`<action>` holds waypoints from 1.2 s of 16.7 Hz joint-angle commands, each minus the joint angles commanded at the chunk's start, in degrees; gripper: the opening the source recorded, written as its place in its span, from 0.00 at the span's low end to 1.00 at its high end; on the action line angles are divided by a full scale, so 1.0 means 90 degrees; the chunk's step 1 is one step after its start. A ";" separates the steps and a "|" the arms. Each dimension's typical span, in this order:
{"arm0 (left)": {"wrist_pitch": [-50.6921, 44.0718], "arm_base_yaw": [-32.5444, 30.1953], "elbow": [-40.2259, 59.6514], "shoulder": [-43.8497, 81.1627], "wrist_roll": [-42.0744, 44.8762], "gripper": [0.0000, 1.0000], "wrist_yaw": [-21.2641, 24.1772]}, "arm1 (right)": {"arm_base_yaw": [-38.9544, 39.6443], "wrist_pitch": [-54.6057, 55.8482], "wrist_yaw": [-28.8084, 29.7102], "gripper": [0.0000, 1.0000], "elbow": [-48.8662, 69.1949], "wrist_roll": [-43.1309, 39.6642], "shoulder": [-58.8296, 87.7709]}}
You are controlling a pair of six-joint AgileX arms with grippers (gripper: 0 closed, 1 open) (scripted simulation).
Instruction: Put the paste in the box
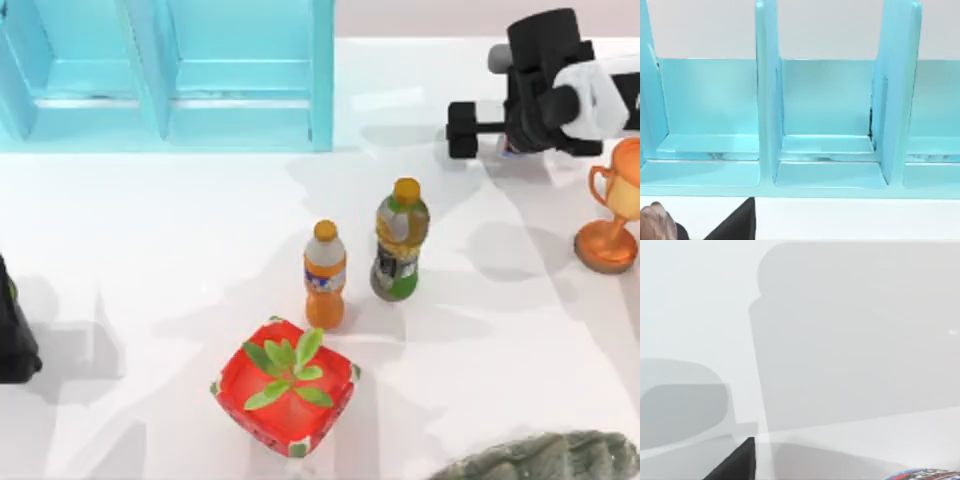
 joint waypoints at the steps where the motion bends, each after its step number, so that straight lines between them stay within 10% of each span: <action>1: 0.0000 0.0000 0.0000 0.0000 0.0000 1.00 0.0000 | 0.0000 0.0000 0.0000 1.00 0.0000 0.0000 0.0000; 3: 0.0000 0.0000 0.0000 0.0000 0.0000 1.00 0.0000 | 0.0000 0.0000 0.0000 1.00 0.0000 0.0000 0.0000; 16: 0.0000 0.0000 0.0000 0.0000 0.0000 1.00 0.0000 | 0.0000 0.0000 0.0000 0.02 0.0000 0.0000 0.0000; 20: 0.0000 0.0000 0.0000 0.0000 0.0000 1.00 0.0000 | 0.0000 0.0000 0.0000 0.00 0.0000 0.0000 0.0000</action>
